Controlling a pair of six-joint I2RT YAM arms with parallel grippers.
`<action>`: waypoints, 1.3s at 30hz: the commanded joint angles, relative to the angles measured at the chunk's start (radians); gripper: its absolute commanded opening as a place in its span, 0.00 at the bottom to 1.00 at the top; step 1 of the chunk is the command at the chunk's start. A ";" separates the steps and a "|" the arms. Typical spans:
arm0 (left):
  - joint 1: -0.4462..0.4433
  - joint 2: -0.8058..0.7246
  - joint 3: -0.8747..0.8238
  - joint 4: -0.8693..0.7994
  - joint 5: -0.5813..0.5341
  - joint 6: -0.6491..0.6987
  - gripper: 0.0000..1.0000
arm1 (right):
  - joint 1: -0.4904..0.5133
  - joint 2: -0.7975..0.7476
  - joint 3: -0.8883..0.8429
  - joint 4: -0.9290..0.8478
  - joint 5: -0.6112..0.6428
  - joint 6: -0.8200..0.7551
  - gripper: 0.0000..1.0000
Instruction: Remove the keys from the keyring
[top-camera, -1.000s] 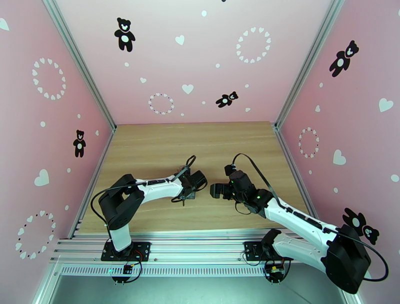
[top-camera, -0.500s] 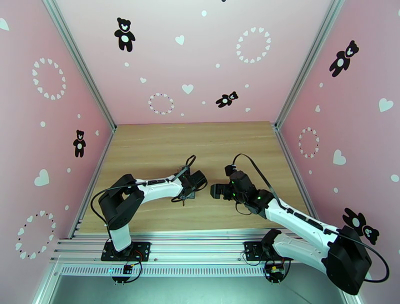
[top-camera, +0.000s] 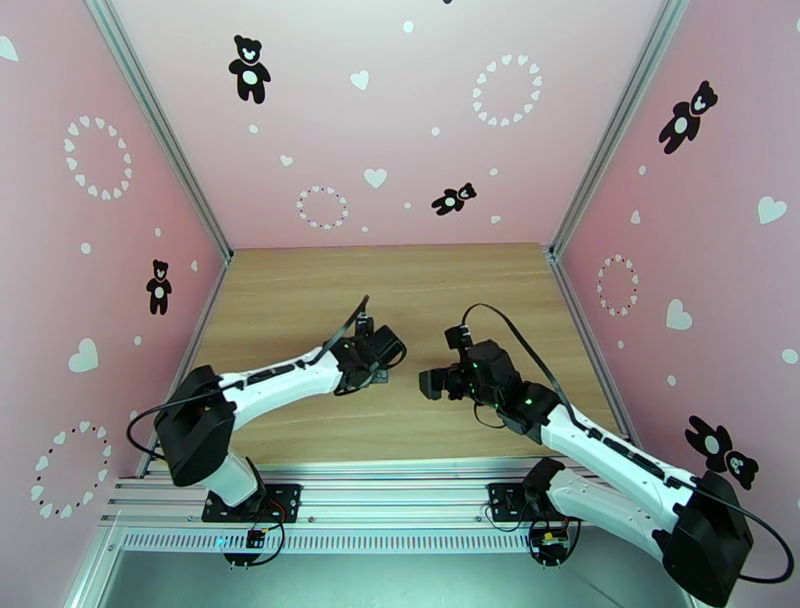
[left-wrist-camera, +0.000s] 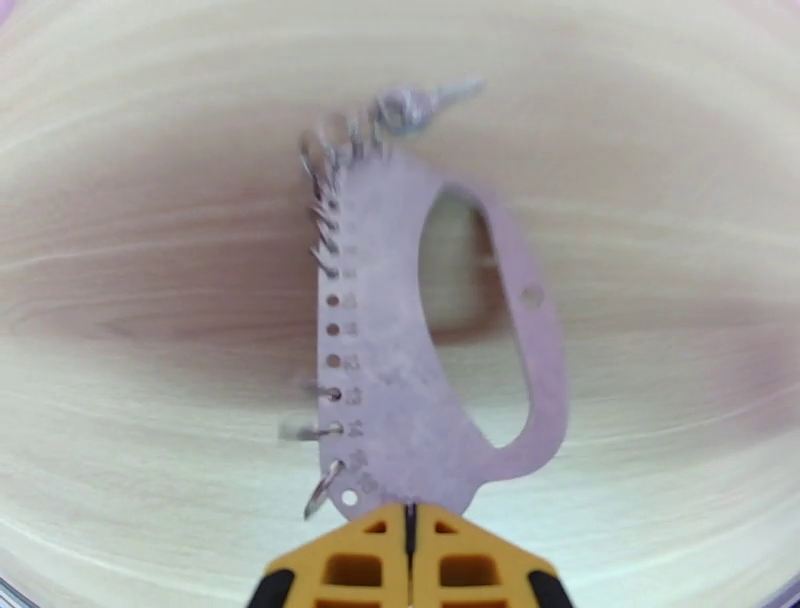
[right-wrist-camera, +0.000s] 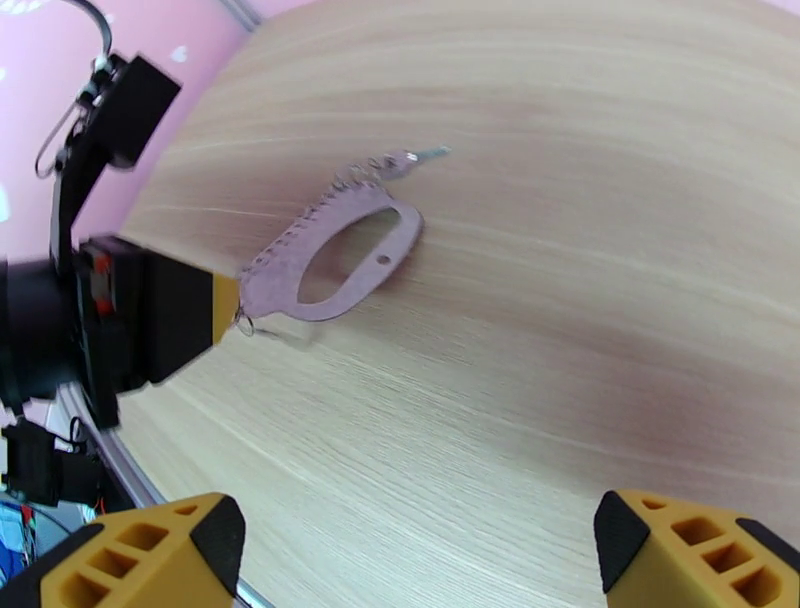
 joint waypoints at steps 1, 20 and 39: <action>0.013 -0.087 0.072 -0.073 0.012 -0.025 0.00 | 0.006 -0.024 0.026 0.077 -0.065 -0.095 0.94; 0.098 -0.155 0.425 -0.223 0.285 -0.203 0.00 | 0.115 0.020 0.315 -0.031 -0.094 -0.503 0.77; 0.110 -0.156 0.401 -0.104 0.345 -0.459 0.00 | 0.115 0.111 0.206 0.361 -0.154 -0.687 0.53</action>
